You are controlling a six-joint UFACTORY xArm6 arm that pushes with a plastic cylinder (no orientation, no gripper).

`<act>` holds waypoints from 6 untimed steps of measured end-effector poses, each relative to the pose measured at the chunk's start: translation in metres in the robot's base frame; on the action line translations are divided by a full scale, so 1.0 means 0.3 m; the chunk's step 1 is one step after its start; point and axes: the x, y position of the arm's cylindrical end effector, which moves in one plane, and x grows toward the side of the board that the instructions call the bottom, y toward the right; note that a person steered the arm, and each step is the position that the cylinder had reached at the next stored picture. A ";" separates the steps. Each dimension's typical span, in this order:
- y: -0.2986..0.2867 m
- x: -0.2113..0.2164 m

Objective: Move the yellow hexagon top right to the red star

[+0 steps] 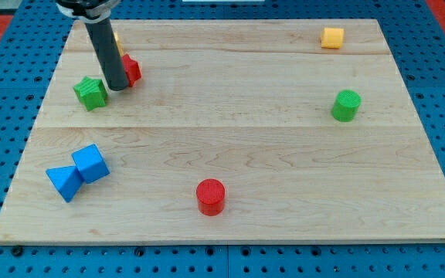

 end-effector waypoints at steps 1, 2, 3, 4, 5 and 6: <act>-0.095 0.002; -0.110 0.007; -0.191 0.003; -0.255 -0.149; -0.210 -0.302; 0.007 -0.321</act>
